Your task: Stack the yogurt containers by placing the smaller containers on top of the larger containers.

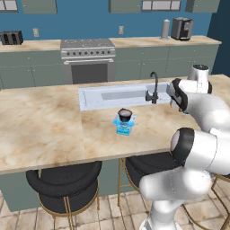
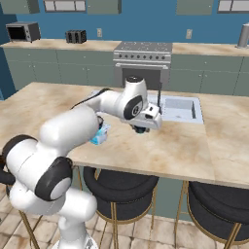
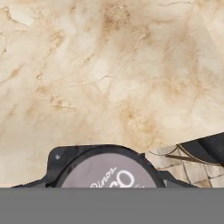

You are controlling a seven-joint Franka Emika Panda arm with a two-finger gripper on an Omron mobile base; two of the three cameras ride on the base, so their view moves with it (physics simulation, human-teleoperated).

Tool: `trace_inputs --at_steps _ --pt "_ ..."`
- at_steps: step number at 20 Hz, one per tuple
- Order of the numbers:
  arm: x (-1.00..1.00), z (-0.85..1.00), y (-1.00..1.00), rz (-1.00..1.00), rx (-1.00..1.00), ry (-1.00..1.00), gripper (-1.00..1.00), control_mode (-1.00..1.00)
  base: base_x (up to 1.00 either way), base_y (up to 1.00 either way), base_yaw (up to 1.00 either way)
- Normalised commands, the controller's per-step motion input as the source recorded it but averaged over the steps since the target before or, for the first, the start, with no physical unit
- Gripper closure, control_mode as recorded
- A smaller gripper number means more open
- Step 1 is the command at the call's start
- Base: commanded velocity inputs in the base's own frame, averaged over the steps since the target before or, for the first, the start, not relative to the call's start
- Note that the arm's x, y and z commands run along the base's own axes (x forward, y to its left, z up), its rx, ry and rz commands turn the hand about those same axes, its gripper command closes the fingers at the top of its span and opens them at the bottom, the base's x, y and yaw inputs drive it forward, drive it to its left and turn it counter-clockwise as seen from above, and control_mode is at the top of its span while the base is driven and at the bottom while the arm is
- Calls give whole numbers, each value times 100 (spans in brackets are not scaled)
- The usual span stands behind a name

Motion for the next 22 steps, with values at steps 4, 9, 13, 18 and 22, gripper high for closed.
trace_inputs --at_steps 4,9,13,18,22 --pt "-49 24 65 0 0 0 100 -100 0 0 0" --pt "-44 21 63 0 0 0 100 -100 0 0 0" --pt "-26 14 62 0 0 0 100 -100 0 0 0" --pt "-5 20 59 0 0 0 100 -100 0 0 0" --pt "4 20 60 0 0 0 100 -100 0 0 0"
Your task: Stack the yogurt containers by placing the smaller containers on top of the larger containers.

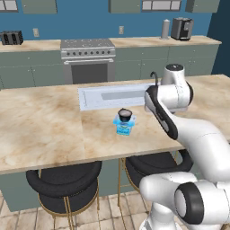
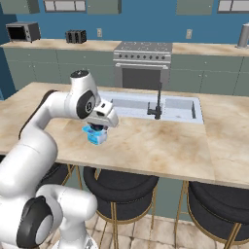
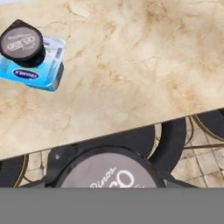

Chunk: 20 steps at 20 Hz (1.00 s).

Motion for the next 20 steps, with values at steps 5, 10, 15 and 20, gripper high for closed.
trace_inputs --at_steps 5,10,15,20 --pt "19 14 56 0 0 0 100 -100 0 0 0" --pt "27 10 48 0 0 0 100 -100 0 0 0" --pt "46 4 29 0 0 0 100 -100 0 0 0" --pt "36 2 25 0 0 0 100 -100 0 0 0"
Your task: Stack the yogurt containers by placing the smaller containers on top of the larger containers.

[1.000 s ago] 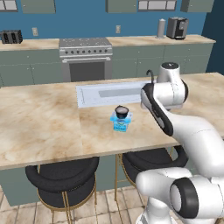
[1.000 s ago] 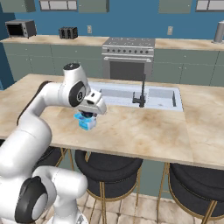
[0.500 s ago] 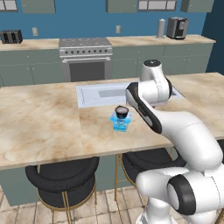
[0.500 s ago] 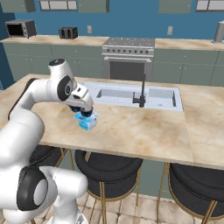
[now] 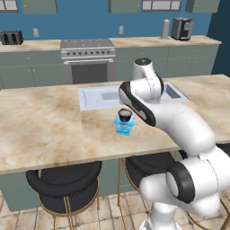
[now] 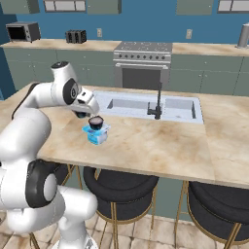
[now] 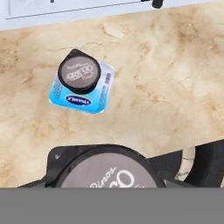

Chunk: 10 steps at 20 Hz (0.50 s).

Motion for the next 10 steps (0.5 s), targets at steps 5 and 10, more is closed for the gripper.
trace_inputs --at_steps 5,10 --pt "38 0 15 0 0 2 100 -100 0 0 0" --pt "25 -10 0 0 7 0 100 -100 0 0 0"
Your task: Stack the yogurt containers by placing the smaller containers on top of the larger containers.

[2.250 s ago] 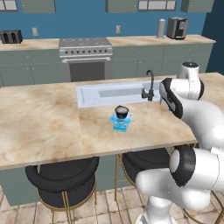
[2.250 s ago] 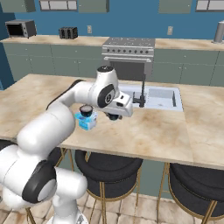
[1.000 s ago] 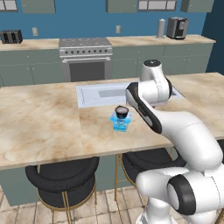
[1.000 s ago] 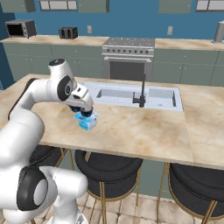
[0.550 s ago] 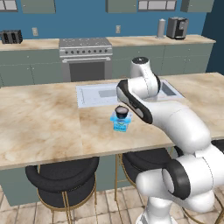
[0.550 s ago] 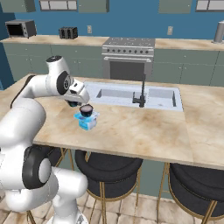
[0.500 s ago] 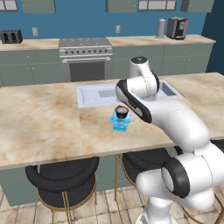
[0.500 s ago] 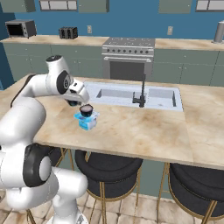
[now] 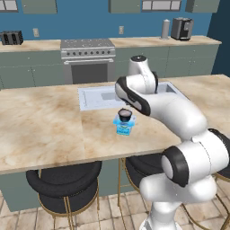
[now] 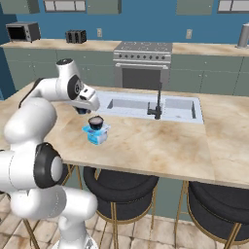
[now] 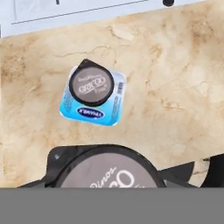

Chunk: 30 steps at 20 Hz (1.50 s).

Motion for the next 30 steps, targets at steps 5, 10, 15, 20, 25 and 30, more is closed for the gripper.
trace_inputs --at_steps 5,10,15,20,25,30 --pt "34 -9 0 0 4 0 100 -100 0 0 0" --pt "36 -17 0 0 0 0 100 -100 0 0 0" --pt "26 -22 0 0 0 0 100 -100 0 0 0" --pt "18 -22 0 0 0 0 100 -100 0 0 0" --pt "16 -19 0 0 0 0 100 -100 0 0 0" --pt "19 -15 0 0 0 0 100 -100 0 0 0"
